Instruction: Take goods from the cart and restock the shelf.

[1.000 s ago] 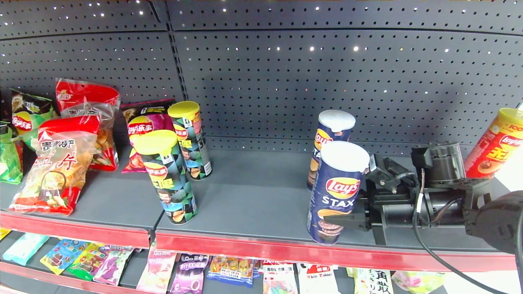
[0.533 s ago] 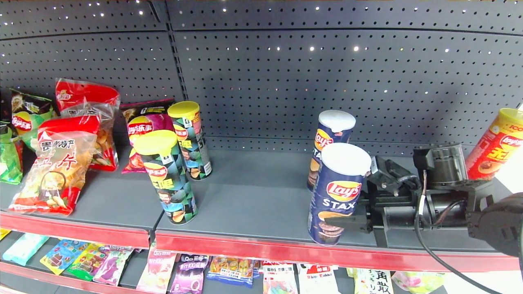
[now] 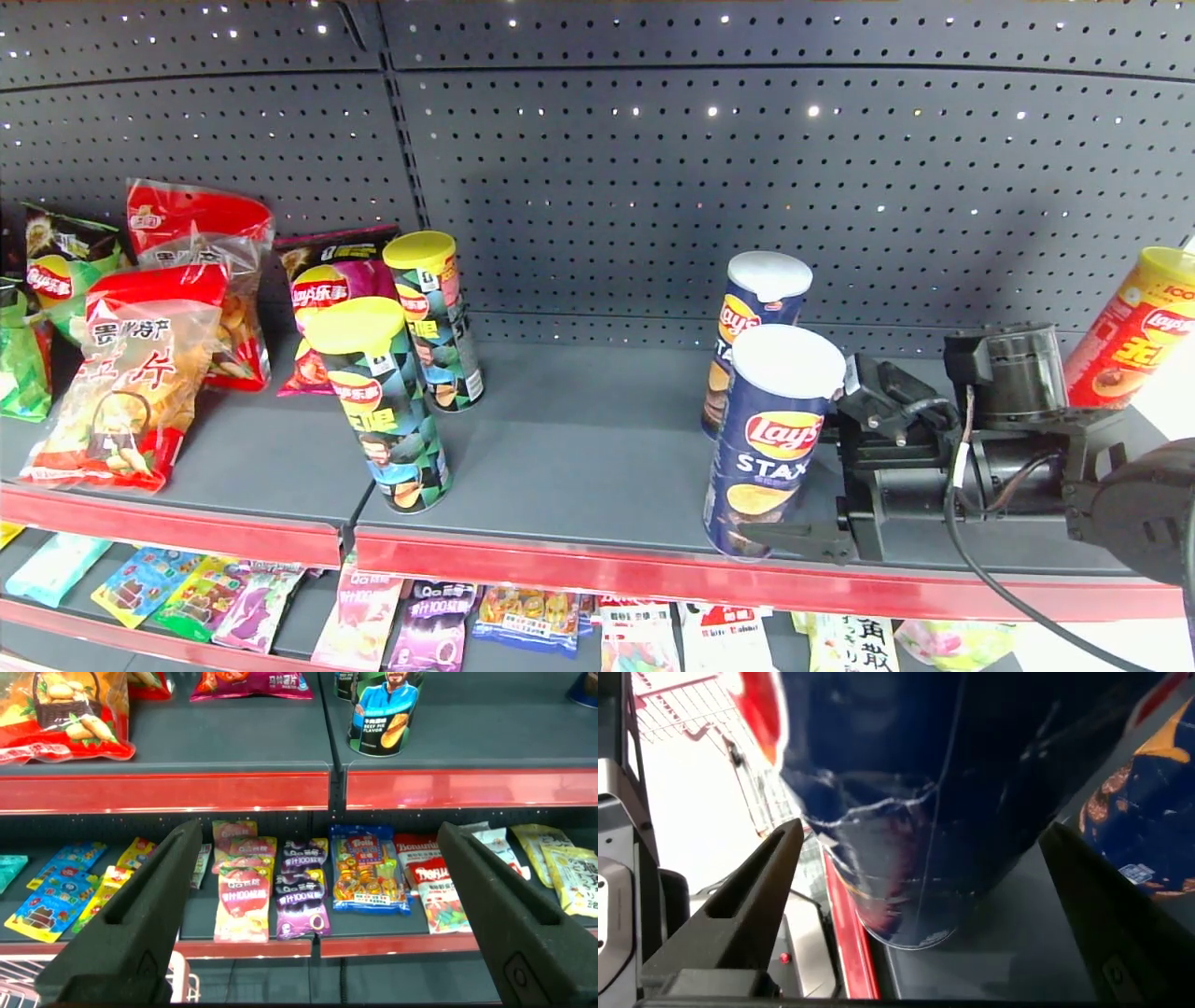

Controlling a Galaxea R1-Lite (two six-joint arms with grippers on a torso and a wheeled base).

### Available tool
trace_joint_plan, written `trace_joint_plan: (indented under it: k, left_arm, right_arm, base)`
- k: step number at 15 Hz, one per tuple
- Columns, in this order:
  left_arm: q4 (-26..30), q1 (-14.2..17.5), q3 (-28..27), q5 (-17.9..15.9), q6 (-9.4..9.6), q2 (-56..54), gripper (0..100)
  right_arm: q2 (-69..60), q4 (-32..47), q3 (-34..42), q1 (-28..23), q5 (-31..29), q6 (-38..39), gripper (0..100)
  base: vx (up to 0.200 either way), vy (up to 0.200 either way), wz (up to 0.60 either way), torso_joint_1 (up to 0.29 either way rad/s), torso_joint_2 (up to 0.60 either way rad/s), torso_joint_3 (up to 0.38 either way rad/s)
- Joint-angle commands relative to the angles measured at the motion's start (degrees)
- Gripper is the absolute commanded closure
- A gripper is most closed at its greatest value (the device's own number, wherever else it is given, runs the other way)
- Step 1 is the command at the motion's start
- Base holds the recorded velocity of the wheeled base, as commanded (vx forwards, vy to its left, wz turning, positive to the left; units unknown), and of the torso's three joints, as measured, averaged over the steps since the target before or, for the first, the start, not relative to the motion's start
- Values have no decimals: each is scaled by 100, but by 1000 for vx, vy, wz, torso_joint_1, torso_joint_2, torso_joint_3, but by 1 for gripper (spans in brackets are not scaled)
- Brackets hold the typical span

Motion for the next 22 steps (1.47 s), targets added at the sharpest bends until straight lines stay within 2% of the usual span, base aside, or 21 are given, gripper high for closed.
trace_joint_plan:
  k: [1,5,11,13,18,19,20,21,22]
  left_arm:
    - [0,0,0,-2,-4,9,0]
    - [0,0,0,-2,-4,9,0]
    - [0,0,0,-2,-4,9,0]
    - [0,0,0,-2,-4,9,0]
    - [0,0,0,-2,-4,9,0]
    - [0,0,0,-2,-4,9,0]
    - [0,0,0,-2,-4,9,0]
    - [0,0,0,-2,-4,9,0]
    - [0,0,0,-2,-4,9,0]
  right_arm:
    - [-36,-16,25,-15,-2,-5,0]
    - [-308,-16,209,-243,-11,48,0]
    - [-484,-16,385,-322,-81,92,0]
    - [-730,1,728,-577,-187,109,0]
    - [-1073,72,965,-823,-231,109,0]
    - [-1099,72,1097,-858,-459,101,0]
    - [-1126,63,1246,-867,-1039,118,0]
    - [-1117,63,1246,-867,-1180,127,0]
    - [-1038,63,1167,-858,-1567,206,0]
  base:
    - [0,0,0,0,0,0]
    - [0,0,0,0,0,0]
    - [0,0,0,0,0,0]
    - [0,0,0,0,0,0]
    - [0,0,0,0,0,0]
    - [0,0,0,0,0,0]
    - [0,0,0,0,0,0]
    - [0,0,0,0,0,0]
    - [0,0,0,0,0,0]
